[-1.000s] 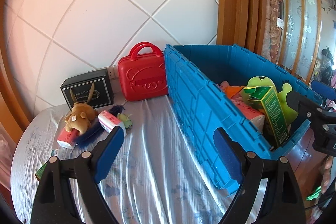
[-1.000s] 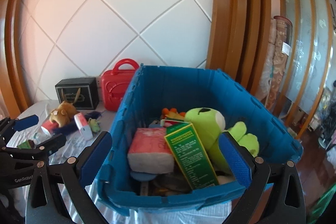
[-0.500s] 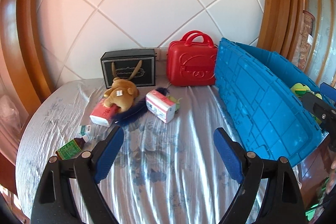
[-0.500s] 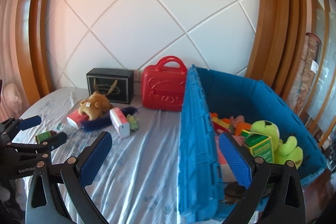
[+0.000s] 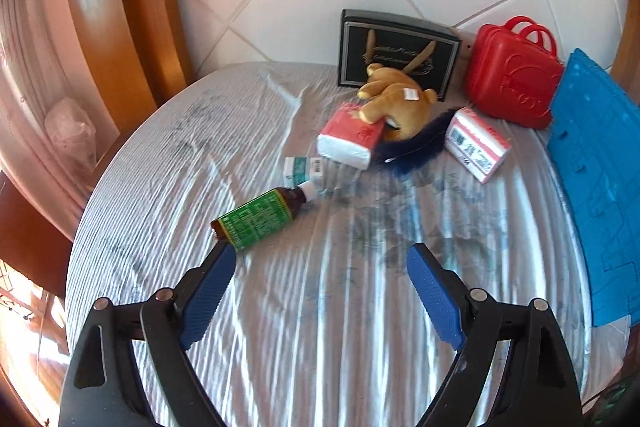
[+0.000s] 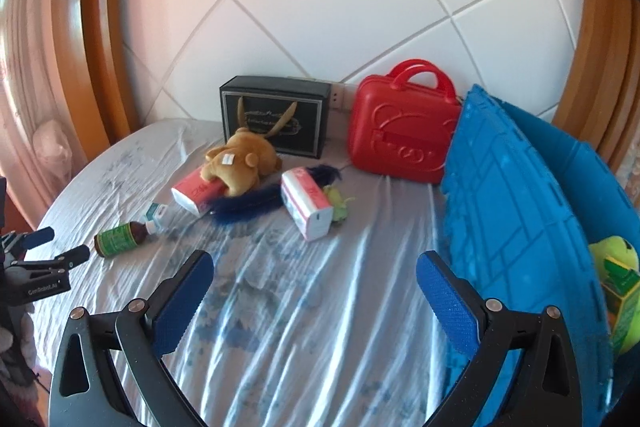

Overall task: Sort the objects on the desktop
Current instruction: 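Move both tools back toward the remaining items on the bed, then grasp the brown syrup bottle with the left tool while the right tool grasps the white-teal medicine box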

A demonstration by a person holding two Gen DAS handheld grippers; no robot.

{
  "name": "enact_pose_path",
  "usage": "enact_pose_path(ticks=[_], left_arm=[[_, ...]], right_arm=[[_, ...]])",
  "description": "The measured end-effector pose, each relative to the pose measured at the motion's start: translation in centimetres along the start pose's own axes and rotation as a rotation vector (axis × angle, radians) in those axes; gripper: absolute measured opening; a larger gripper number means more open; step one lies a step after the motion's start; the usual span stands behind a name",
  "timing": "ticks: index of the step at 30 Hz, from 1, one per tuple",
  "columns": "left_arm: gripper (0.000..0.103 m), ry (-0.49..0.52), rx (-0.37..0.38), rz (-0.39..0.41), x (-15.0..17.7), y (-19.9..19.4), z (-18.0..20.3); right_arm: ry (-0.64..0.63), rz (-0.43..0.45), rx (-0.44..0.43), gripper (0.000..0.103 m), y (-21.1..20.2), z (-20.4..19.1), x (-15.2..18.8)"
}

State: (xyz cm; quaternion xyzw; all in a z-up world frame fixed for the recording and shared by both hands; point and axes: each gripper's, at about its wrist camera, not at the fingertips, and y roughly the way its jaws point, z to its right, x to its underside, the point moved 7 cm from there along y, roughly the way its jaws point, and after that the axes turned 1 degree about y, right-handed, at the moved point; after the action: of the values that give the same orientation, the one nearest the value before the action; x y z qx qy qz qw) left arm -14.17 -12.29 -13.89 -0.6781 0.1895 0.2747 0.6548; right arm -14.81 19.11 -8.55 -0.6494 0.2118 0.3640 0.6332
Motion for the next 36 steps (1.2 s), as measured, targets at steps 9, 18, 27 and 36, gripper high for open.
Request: enact_pose_path(ticks=[9,18,27,36], left_arm=[[0.088,-0.045,-0.036,-0.11,0.9,8.8,-6.2],[0.088,-0.014,-0.012,-0.191,-0.2,16.7,-7.3],[0.067,-0.088,-0.042,-0.262,0.7,22.2,-8.9],[0.071,-0.225,-0.14,-0.209,1.1,22.1,-13.2]], right_arm=[[-0.139,-0.111,-0.153,0.103,10.7,-10.0,-1.5],[-0.274,-0.227,-0.277,0.103,22.0,-19.3,-1.4],[-0.336,-0.299,-0.359,0.103,29.2,-24.7,-0.6],[-0.397,-0.338,-0.443,0.101,32.6,-30.2,1.1]])
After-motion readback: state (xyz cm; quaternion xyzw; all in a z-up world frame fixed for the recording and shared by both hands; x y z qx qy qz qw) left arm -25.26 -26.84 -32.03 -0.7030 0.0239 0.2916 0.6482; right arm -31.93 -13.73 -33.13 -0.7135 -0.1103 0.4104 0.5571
